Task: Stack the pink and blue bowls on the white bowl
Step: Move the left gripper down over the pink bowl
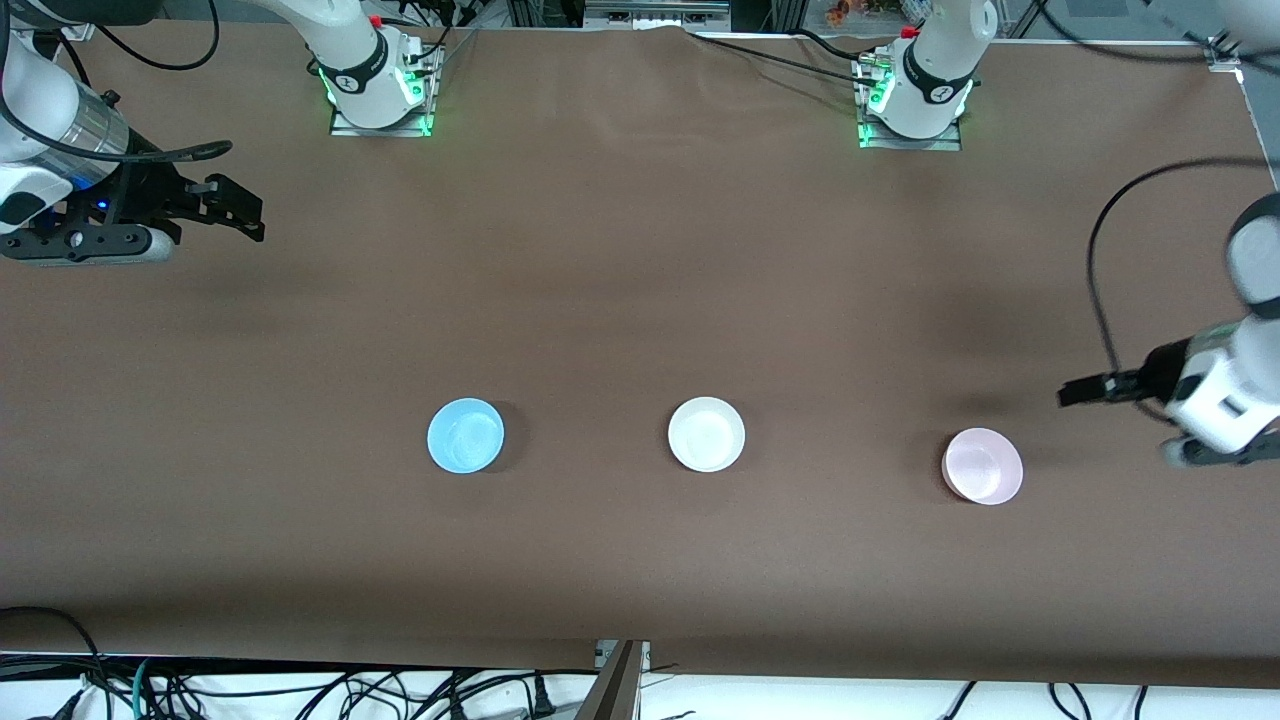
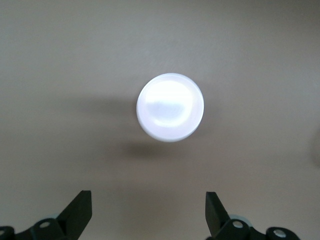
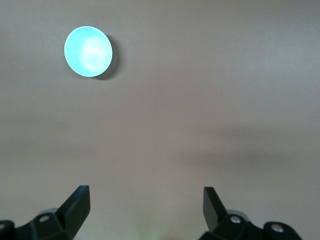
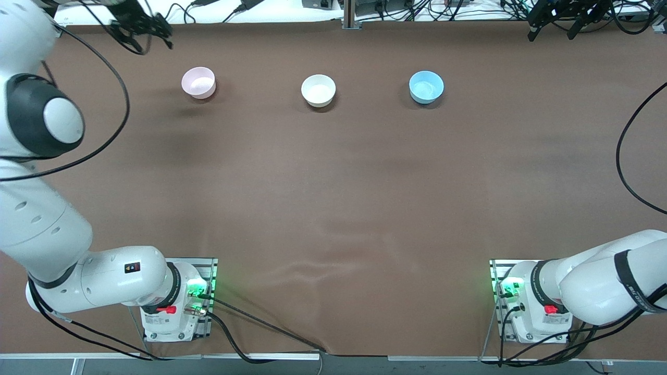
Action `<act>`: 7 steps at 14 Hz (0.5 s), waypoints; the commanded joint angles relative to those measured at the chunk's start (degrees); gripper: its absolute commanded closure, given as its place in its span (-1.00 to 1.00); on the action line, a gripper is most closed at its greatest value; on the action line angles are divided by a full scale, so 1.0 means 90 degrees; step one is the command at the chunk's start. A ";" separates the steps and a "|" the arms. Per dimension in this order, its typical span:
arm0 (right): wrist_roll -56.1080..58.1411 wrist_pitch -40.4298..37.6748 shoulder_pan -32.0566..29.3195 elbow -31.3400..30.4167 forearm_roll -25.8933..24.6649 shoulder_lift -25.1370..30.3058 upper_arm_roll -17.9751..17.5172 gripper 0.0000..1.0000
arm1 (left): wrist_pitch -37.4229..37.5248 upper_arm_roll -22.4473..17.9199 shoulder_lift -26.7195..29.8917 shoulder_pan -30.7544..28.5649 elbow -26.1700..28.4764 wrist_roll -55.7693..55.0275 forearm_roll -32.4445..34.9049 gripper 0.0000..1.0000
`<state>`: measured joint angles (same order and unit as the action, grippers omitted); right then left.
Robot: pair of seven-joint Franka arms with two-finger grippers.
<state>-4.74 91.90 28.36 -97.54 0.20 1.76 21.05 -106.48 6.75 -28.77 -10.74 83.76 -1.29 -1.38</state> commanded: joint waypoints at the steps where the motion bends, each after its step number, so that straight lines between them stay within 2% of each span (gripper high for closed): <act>1: -0.0098 0.0013 0.0003 0.0037 0.0085 0.0019 -0.0004 -1.00 | -0.0676 0.0001 -0.0775 0.0070 -0.0205 0.0084 0.0356 -1.00; 3: -0.0098 0.0023 0.0004 0.0037 0.0095 0.0010 -0.0004 -1.00 | -0.1213 0.0011 -0.1195 0.0070 -0.0196 0.0075 0.0748 -1.00; 7: -0.0098 0.0023 0.0004 0.0037 0.0095 0.0019 -0.0004 -1.00 | -0.1831 -0.0018 -0.1743 -0.0047 -0.0117 0.0133 0.0788 -1.00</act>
<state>-4.74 91.95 28.36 -97.53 0.21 1.76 21.04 -122.17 6.57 -42.94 -10.66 83.70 -1.21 4.57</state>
